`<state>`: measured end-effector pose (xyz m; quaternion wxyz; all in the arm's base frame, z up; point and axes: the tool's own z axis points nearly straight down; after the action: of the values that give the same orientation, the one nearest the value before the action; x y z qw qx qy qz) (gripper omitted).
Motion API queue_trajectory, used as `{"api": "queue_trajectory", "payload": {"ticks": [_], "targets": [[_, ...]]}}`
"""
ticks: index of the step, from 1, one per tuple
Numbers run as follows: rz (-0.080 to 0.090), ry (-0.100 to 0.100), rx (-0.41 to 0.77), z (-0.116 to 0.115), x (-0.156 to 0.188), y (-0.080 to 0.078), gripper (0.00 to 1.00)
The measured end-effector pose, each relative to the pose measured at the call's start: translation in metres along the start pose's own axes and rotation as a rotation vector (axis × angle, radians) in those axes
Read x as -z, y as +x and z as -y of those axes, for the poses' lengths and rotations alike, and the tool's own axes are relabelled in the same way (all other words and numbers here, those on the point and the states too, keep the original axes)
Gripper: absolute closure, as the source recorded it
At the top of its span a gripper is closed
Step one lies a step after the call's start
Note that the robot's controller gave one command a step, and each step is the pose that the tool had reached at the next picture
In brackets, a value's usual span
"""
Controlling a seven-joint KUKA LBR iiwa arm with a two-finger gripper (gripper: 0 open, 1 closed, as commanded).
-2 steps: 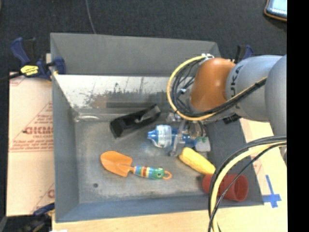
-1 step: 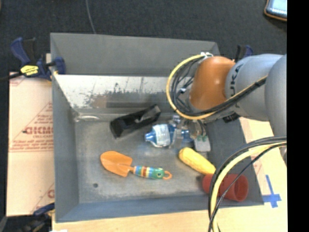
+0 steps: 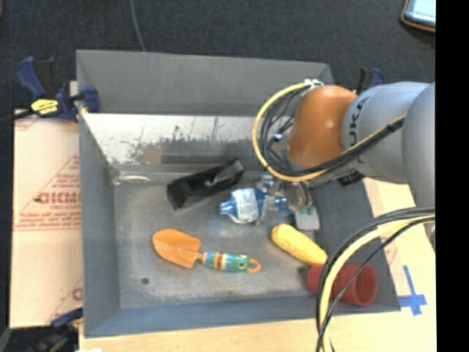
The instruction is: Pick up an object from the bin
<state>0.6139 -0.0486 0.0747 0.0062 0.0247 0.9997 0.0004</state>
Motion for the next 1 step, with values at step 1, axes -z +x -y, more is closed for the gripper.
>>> {"api": "queue_trajectory", "payload": {"ticks": [1], "targets": [[0.001, 0.0, -0.001, 0.0003, 0.0009, -0.0002, 1.0]]}}
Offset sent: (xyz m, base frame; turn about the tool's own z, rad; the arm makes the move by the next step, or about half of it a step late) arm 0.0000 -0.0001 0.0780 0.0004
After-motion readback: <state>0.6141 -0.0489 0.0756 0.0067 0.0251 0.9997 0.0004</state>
